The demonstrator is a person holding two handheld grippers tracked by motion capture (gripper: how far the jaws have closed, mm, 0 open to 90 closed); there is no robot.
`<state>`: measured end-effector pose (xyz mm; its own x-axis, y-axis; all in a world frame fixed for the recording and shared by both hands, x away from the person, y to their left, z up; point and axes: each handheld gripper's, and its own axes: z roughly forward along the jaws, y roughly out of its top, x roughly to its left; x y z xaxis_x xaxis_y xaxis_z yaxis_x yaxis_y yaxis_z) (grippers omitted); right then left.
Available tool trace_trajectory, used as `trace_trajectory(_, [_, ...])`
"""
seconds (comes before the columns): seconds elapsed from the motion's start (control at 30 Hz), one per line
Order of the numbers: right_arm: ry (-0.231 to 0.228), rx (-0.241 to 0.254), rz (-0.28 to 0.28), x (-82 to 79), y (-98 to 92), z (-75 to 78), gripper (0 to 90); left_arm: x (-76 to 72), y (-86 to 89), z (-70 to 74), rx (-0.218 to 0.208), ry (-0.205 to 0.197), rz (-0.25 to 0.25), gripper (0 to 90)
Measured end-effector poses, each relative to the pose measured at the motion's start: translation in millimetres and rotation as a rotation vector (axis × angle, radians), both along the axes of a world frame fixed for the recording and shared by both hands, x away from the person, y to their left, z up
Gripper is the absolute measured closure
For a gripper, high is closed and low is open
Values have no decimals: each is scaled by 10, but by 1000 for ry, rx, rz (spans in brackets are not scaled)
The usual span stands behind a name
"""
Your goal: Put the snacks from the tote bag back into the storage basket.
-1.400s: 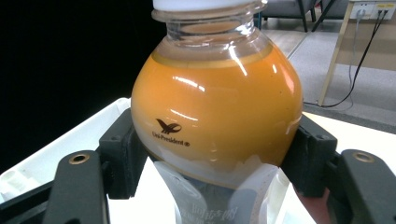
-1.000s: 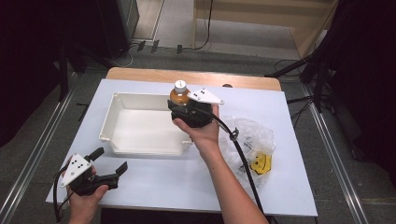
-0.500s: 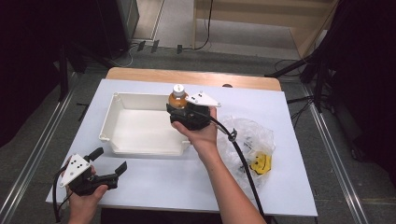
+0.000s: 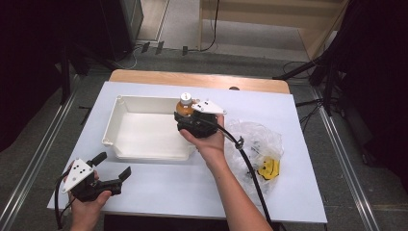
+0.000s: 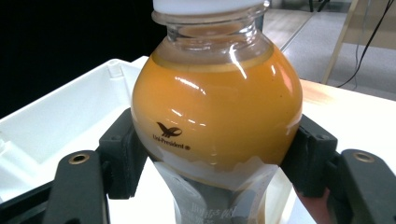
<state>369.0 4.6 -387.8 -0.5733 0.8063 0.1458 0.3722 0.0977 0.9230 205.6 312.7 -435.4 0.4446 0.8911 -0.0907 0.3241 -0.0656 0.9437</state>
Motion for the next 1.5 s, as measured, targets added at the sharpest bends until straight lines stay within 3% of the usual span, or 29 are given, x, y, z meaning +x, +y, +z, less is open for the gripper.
trace_trajectory(1.1, [9,-107,-19,-4,82,-342,329,-1,8,-2,3,3,1,9])
trace_trajectory(1.37, [14,-105,-27,-11,91,-390,329,1,25,-2,-5,1,6,9])
trace_trajectory(1.5, [23,-63,-31,0,49,-413,325,4,23,-5,-3,4,4,9])
